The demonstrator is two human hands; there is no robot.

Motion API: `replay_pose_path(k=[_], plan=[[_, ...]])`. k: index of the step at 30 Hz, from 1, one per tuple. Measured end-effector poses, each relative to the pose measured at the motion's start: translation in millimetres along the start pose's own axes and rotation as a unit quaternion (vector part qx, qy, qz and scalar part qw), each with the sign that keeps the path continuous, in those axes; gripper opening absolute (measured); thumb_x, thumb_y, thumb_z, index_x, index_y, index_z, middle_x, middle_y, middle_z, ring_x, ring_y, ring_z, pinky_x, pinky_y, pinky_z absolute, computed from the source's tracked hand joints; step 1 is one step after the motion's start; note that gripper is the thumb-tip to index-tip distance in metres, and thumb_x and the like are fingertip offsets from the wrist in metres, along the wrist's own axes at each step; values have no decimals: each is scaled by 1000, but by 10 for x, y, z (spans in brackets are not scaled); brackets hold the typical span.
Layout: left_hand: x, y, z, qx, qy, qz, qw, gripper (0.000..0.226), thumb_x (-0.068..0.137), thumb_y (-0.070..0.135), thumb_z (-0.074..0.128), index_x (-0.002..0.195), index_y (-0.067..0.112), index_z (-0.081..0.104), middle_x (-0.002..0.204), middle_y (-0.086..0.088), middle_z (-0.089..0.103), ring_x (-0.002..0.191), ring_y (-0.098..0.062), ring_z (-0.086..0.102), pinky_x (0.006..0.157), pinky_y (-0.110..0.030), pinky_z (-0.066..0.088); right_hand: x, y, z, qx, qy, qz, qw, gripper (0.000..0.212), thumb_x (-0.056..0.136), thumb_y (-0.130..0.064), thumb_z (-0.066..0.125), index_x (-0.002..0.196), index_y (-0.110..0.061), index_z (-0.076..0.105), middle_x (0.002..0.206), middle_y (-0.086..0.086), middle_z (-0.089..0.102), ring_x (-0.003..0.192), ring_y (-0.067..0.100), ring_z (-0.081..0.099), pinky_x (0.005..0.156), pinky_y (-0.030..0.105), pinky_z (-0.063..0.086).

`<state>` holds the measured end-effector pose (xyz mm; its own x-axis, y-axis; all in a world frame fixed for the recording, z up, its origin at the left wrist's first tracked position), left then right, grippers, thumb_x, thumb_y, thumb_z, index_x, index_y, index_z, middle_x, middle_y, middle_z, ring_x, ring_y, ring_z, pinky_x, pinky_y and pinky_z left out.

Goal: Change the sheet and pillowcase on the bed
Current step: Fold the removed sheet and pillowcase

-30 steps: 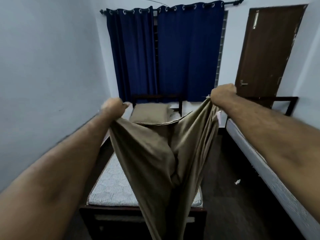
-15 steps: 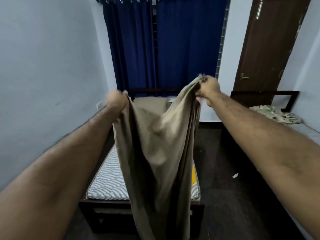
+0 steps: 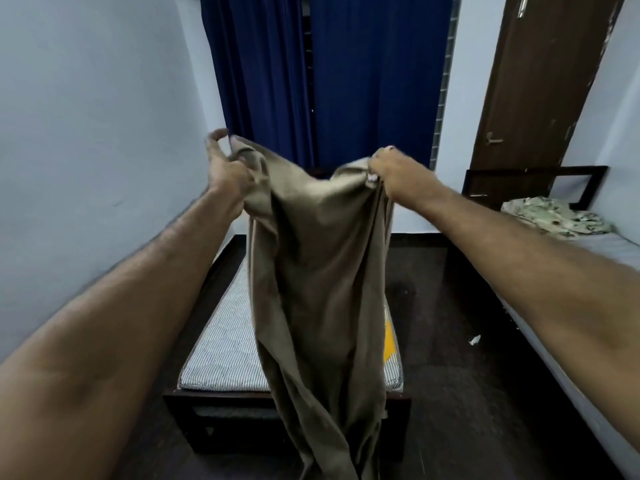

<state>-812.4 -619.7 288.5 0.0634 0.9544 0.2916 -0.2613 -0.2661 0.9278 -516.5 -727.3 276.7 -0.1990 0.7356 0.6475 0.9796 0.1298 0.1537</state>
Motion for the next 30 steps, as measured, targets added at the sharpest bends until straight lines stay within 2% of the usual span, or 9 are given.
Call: replay_pose_path(k=[3,8,10,12,17,20,23,26,30], plan=[[-114,-14,125,313,-79,98,942,45,87,4,34,112,25,65,91,-5,66,81,-25,66,69,-27,56,-96,-125,132,-164,-36,-71,983,39,82,-1,39,120,-2,52,103,15,55,95,33,54,82,43,47],[-365,-330,181,861,-231,168,421,73,81,70,60,124,11,55,118,-9,67,105,-31,66,81,-34,47,-277,127,249,-323,-117,67,937,54,95,-7,45,147,-1,32,118,10,56,105,28,54,87,38,44],[-387,-554,67,910,-263,122,296,61,87,59,63,129,15,59,126,-2,65,115,-24,63,93,-34,48,-323,225,258,-347,-196,90,913,37,92,-4,55,129,-6,56,112,8,62,102,28,57,88,37,47],[-381,-685,-44,923,-263,67,273,43,94,42,63,130,20,61,131,1,64,120,-21,62,98,-37,50,-420,289,279,-346,-267,112,893,23,91,-6,59,109,-15,69,105,2,70,99,25,64,86,35,48],[-391,-768,-310,906,-233,-37,352,41,93,33,61,132,19,62,137,-2,61,123,-26,60,95,-44,54,-580,293,479,-167,-401,265,861,21,95,-22,53,108,-18,68,115,1,66,104,22,64,86,36,53],[-253,-702,-589,804,-159,-153,552,38,97,26,55,128,7,63,136,-13,61,120,-33,62,92,-42,50,-511,185,536,25,-451,378,808,21,96,-16,49,86,-2,60,93,15,68,86,31,68,87,40,56],[-228,-586,-782,561,-42,-242,790,27,105,12,45,115,-6,62,83,-22,75,59,-23,68,58,-33,56,-225,40,614,184,-403,416,794,23,94,-9,44,99,4,61,93,27,69,87,45,71,83,57,58],[-208,-465,-1039,343,99,-210,910,19,106,7,39,109,12,57,29,2,49,35,-9,55,28,-16,38,60,-187,680,266,-369,416,787,25,95,-13,44,114,1,53,97,26,62,83,43,67,56,46,59],[-108,-392,-1586,133,173,-120,968,25,96,1,46,106,14,65,82,-9,72,82,-27,65,65,-28,55,231,-596,616,302,-385,396,777,30,101,-29,53,118,-5,49,112,22,58,102,42,62,71,43,52]])
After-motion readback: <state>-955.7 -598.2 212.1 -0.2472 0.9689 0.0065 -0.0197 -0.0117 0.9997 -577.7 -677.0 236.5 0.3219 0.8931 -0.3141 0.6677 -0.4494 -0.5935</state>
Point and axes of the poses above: each hand's wrist, its own x-axis towards the middle knuckle, its own z-axis out of the palm, y = z × x, the point moved 4 cm from there along x, towards the middle knuckle
